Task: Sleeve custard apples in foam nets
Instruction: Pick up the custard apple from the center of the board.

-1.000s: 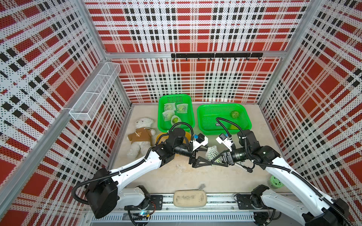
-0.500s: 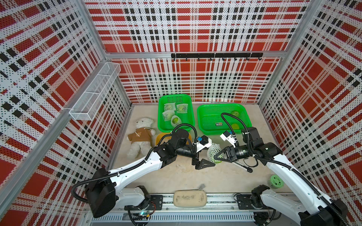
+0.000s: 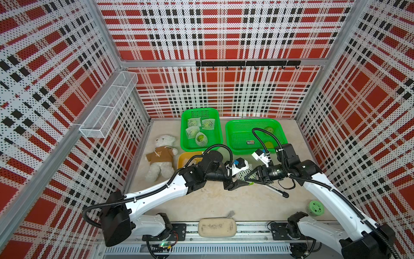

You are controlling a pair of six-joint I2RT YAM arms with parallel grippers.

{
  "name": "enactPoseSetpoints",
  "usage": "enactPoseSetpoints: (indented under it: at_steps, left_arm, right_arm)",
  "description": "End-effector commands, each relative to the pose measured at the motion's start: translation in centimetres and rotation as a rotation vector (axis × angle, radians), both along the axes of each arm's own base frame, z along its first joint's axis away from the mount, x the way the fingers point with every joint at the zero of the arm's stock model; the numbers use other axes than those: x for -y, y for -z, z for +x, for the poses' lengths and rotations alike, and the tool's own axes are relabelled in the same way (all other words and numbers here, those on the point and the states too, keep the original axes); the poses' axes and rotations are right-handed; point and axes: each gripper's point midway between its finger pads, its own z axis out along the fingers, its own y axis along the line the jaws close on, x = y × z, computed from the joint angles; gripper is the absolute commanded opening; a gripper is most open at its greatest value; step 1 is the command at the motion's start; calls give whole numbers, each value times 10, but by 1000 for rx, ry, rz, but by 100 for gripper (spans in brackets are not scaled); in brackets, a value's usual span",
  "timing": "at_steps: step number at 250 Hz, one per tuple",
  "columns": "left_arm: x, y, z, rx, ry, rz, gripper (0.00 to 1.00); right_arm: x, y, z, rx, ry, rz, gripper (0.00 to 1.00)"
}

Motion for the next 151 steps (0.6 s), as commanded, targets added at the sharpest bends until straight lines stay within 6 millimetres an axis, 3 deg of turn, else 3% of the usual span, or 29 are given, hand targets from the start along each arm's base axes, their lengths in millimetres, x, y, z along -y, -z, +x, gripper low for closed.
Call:
enactPoseSetpoints:
  at_steps: [1,50,83,151]
  left_arm:
    - [4,15,-17,-5,36,37,49]
    - [-1,3,4,57,-94,-40,47]
    - [-2,2,7,57,-104,-44,47]
    - [-9,3,25,59,-188,-43,48]
  right_arm:
    - [-8,-35,25,189,12,72,41]
    - [-6,-29,25,177,47,83,49]
    - [-5,-27,26,182,65,85,66]
    - [-3,-26,28,199,83,82,89]
